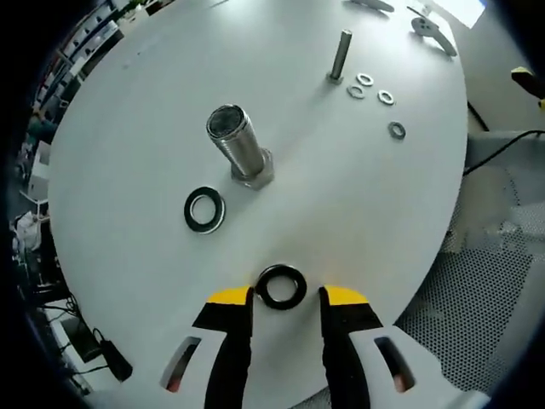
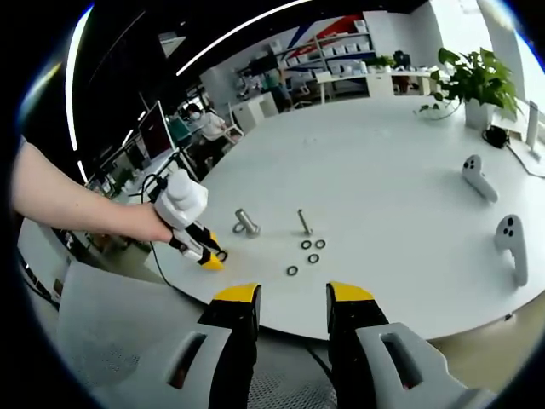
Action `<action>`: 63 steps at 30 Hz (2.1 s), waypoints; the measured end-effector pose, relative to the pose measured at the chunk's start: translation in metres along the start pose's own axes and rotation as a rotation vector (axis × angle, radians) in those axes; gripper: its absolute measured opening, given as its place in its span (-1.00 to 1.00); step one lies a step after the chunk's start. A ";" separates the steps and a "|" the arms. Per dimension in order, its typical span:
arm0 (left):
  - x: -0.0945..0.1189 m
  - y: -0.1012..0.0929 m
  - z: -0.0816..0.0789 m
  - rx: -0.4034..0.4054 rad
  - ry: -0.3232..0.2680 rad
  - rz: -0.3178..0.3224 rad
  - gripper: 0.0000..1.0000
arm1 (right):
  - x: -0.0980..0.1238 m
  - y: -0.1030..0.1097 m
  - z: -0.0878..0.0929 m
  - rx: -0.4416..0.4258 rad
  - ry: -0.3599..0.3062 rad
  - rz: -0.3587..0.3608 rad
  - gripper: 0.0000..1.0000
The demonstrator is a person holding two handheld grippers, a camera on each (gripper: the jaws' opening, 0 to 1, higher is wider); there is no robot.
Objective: Place the washer onto the threaded stud by aligning its center hole with the stud, sliding it down to the base, and recovering from edge contact or off-axis alignment until the washer reaches the visible bottom stop.
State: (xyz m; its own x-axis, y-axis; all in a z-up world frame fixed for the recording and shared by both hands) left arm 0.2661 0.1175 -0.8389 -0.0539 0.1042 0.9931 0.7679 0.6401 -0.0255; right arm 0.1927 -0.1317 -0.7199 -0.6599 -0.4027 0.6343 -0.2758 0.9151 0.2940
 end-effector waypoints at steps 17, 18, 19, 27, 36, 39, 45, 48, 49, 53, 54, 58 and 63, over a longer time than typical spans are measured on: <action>0.000 0.004 0.004 -0.022 -0.084 0.006 -0.62 | 0.000 0.001 0.000 -0.004 -0.002 0.001 -0.34; -0.001 0.005 0.003 -0.024 -0.087 0.007 -0.62 | 0.000 0.001 0.000 -0.004 -0.003 0.001 -0.34; -0.001 0.005 0.002 -0.027 -0.086 0.006 -0.62 | 0.000 0.001 0.000 -0.004 -0.003 0.001 -0.34; 0.001 0.004 0.001 -0.036 -0.045 0.036 -0.63 | 0.001 0.000 0.000 -0.008 -0.004 0.002 -0.34; 0.012 0.003 -0.004 -0.114 -0.060 0.025 -0.63 | 0.000 0.000 0.000 -0.004 -0.001 -0.003 -0.34; 0.019 0.003 -0.010 -0.156 -0.070 0.018 -0.63 | 0.000 0.000 0.000 -0.002 0.001 -0.005 -0.34; 0.037 0.008 -0.029 -0.211 -0.107 0.009 -0.63 | 0.000 0.000 0.000 -0.003 0.003 -0.006 -0.34; 0.043 0.013 -0.035 -0.216 -0.116 0.008 -0.63 | 0.000 0.000 0.001 0.001 0.005 -0.007 -0.34; 0.045 0.015 -0.037 -0.218 -0.118 0.008 -0.63 | 0.000 0.000 0.001 0.000 0.005 -0.008 -0.34; 0.054 0.015 -0.046 -0.226 -0.132 0.007 -0.63 | 0.000 0.000 0.001 -0.001 0.005 -0.008 -0.34; 0.055 0.016 -0.050 -0.236 -0.139 0.003 -0.63 | 0.000 0.000 0.001 -0.001 0.005 -0.008 -0.34; 0.060 0.018 -0.061 -0.253 -0.149 -0.005 -0.63 | 0.000 0.000 0.001 0.000 0.005 -0.009 -0.34; 0.064 0.020 -0.072 -0.263 -0.159 -0.012 -0.63 | 0.000 0.000 0.001 -0.002 0.005 -0.008 -0.34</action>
State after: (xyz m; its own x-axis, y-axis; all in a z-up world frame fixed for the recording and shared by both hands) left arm 0.3240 0.0828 -0.7677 -0.1477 0.2289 0.9622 0.9044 0.4250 0.0377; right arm 0.1920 -0.1315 -0.7208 -0.6543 -0.4101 0.6354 -0.2794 0.9118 0.3008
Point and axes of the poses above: the point that each gripper's makers call its tool centre point, and the gripper's own axes: x roughly backward along the fingers, y roughly to its left, z roughly out of its underside, the point moved 3 cm from there along x, roughly backward along the fingers, and after that the axes turned 2 degrees about z, right-handed, at the moved point
